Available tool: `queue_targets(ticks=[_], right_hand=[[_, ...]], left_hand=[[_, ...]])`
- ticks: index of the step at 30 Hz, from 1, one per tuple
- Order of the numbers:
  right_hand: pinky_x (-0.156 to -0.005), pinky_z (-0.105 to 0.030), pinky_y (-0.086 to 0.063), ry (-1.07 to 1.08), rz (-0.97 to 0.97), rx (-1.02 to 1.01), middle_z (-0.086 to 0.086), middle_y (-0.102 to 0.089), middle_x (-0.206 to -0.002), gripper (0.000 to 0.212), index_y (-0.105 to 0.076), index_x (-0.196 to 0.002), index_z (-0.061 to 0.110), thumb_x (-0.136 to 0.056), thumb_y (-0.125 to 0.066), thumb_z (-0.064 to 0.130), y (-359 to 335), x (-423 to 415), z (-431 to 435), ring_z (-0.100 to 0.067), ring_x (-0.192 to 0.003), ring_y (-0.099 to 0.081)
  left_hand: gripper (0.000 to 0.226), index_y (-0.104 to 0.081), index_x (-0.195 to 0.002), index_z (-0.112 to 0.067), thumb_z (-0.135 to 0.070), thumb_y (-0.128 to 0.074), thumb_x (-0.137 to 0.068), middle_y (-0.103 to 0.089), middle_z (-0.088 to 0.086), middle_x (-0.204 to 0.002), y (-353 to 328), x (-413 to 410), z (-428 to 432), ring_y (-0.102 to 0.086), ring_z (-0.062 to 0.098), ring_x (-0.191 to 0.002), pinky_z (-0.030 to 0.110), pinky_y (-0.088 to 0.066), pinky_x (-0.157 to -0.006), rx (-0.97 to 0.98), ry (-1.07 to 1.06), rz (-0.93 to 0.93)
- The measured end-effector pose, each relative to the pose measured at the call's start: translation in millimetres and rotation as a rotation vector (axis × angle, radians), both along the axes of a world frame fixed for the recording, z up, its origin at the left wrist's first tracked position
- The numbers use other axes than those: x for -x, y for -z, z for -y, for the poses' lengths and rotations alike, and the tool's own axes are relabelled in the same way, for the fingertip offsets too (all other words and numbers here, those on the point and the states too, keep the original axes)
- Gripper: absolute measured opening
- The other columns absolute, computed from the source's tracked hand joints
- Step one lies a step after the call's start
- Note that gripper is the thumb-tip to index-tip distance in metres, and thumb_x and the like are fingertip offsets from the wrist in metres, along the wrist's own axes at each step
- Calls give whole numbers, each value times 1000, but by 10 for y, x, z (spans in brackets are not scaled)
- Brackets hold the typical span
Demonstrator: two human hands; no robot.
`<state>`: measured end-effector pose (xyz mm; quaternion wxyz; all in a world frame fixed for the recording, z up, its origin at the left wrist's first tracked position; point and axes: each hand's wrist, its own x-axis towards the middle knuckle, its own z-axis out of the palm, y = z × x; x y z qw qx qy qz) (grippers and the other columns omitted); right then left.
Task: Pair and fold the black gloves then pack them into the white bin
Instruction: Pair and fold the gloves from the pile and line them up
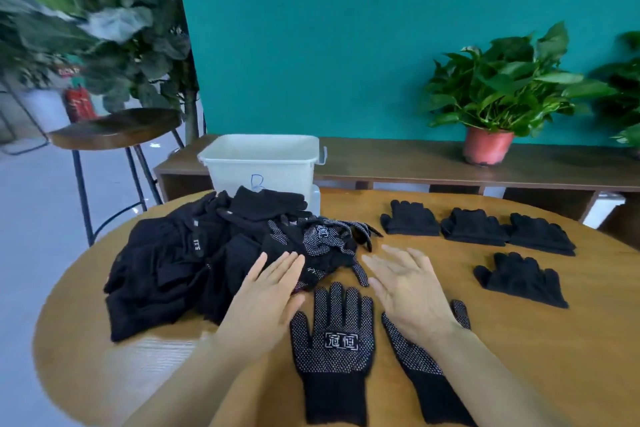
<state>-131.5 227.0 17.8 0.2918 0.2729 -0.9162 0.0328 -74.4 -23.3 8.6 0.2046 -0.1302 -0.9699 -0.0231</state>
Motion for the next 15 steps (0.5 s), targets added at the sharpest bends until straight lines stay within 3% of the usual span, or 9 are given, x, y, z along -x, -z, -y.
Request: queue_targets(ticks=[5, 7, 10, 13, 15], right_hand=[[-94, -37, -30, -53, -35, 69, 6, -76, -91, 28, -74, -101, 19, -86, -51, 26, -107, 411, 236, -24, -106, -67], [-95, -37, -29, -46, -28, 88, 6, -76, -92, 24, -73, -100, 20, -83, -57, 23, -141, 644, 346, -24, -108, -66], [-94, -39, -29, -44, -23, 118, 4, -76, -91, 18, -75, -99, 19, -83, -66, 17, -163, 1006, 510, -26, -108, -66], [-93, -40, -33, -62, 6, 116, 3, -76, -85, 21, -77, -92, 19, -74, -83, 10, -164, 1299, 660, -27, -104, -67], [-92, -45, -45, -71, 41, 103, 3, -76, -85, 22, -78, -88, 20, -70, -86, 9, -135, 1456, 734, -27, -103, -68]], left_hand=[[46, -69, -121, -11, -32, -40, -92, -70, 0, -122, -69, 491, 169, -65, 15, -115, 33, -18, -113, 19, -9, -139], [31, -70, -118, -11, -22, -60, -90, -72, 0, -116, -114, 779, 221, -67, 17, -110, 34, -20, -111, 13, -2, -240], [41, -74, -110, -12, -14, -87, -71, -74, 0, -108, -132, 1192, 265, -70, 18, -101, 34, -23, -109, -25, -12, -271], [46, -77, -100, -17, -18, -94, -57, -75, -4, -99, -89, 1528, 259, -71, 15, -92, 36, -39, -108, -29, -5, -264], [46, -78, -95, -20, -20, -95, -53, -74, -7, -95, -31, 1707, 260, -71, 15, -88, 38, -43, -105, -38, 4, -250]])
